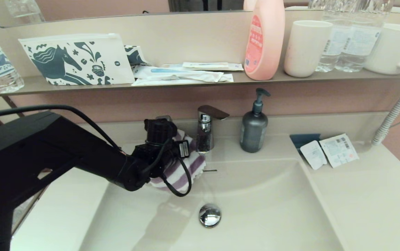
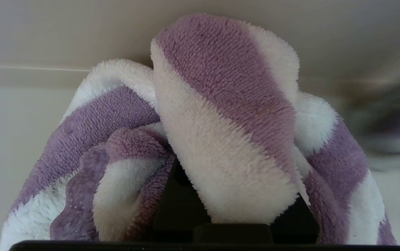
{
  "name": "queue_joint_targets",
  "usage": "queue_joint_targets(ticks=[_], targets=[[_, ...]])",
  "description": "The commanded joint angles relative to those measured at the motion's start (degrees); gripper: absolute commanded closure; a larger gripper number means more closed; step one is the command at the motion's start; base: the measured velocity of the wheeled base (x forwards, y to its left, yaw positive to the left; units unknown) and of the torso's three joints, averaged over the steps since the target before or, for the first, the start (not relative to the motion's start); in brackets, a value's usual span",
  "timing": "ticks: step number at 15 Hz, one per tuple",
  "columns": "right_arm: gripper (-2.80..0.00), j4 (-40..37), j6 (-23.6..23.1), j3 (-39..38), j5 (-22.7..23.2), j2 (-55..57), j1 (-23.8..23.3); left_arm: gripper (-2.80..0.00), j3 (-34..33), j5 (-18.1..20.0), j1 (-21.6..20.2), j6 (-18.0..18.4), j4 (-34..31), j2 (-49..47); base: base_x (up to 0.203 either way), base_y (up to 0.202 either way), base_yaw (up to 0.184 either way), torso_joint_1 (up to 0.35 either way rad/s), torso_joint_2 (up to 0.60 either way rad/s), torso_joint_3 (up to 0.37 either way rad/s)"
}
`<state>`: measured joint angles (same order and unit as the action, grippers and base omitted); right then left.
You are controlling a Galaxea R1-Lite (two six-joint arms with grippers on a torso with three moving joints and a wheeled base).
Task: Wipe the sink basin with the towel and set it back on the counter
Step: Wipe the sink
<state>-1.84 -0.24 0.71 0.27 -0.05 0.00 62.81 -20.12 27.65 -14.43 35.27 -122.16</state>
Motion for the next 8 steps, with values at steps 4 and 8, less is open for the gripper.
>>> queue_joint_targets(ticks=[4, 8], targets=[[0.00, 0.0, 0.0, 0.0, 0.1, 0.0, 0.0, 0.00, 3.7, -0.7, 2.5, -1.3, -3.0, -0.8, 0.000, 0.000, 0.000, 0.000, 0.00, 0.000], [0.00, 0.0, 0.0, 0.0, 0.0, 0.0, 0.0, 0.00, 0.3, -0.9, -1.2, -1.2, -2.8, 1.0, 0.000, 0.000, 0.000, 0.000, 0.00, 0.000]])
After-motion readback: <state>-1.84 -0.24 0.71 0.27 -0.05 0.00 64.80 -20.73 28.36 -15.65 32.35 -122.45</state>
